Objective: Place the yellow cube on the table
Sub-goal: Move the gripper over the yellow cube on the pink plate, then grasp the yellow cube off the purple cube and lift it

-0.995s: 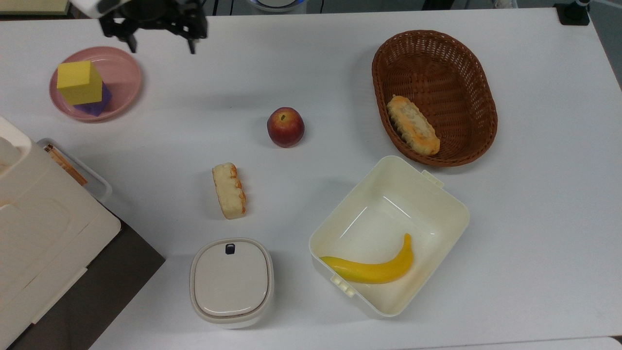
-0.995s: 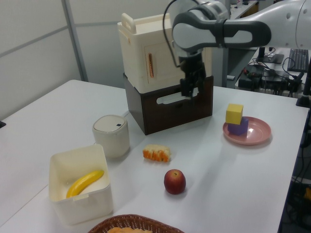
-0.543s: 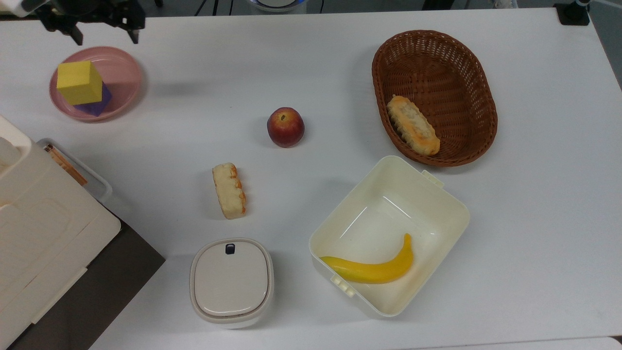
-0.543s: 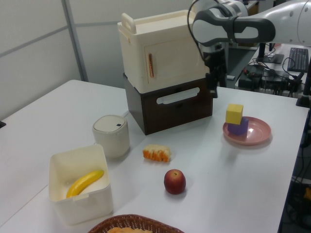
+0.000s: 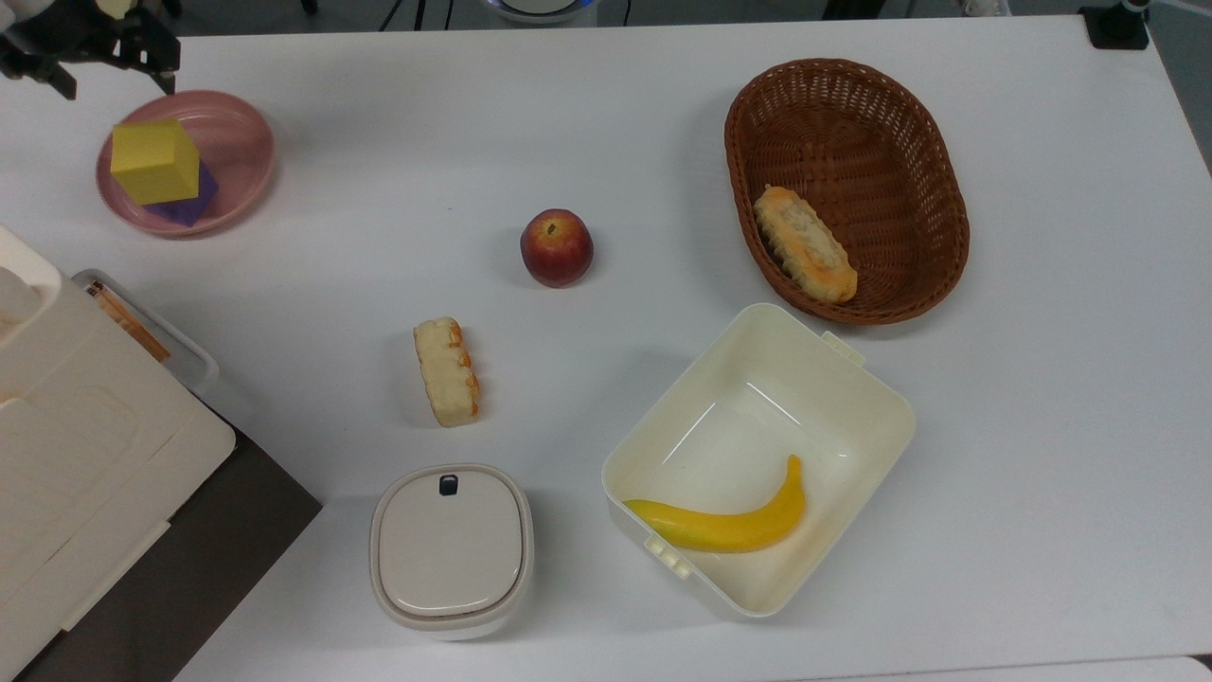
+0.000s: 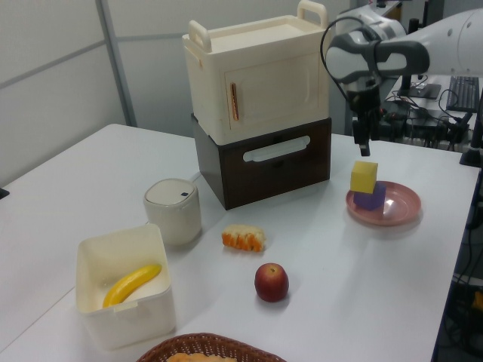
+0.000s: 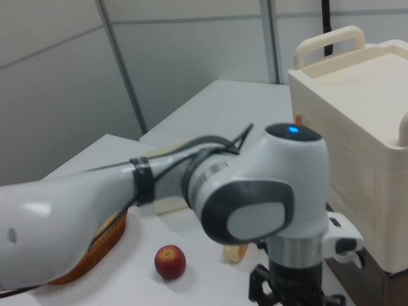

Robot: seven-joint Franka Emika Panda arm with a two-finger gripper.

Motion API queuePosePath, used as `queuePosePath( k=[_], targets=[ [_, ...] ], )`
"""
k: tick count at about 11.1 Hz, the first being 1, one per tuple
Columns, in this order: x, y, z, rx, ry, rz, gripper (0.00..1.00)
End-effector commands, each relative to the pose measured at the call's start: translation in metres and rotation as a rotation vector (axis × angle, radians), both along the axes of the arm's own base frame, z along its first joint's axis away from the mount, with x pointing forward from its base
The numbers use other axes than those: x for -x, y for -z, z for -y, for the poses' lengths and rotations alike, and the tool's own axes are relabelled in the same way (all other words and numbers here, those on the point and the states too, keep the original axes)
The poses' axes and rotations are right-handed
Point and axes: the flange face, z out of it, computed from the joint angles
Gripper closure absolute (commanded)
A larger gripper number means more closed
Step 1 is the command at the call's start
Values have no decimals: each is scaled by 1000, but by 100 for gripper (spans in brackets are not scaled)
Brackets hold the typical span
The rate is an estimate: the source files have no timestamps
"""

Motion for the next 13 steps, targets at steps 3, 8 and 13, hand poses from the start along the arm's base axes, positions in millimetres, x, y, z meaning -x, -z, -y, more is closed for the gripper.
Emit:
queuePosePath(
  k=[3, 8, 13],
  targets=[
    [-16, 63, 2, -17, -43, -70, 0],
    [-20, 49, -5, 0, -47, -38, 74],
    [-31, -13, -74, -6, -124, -39, 77]
  ],
)
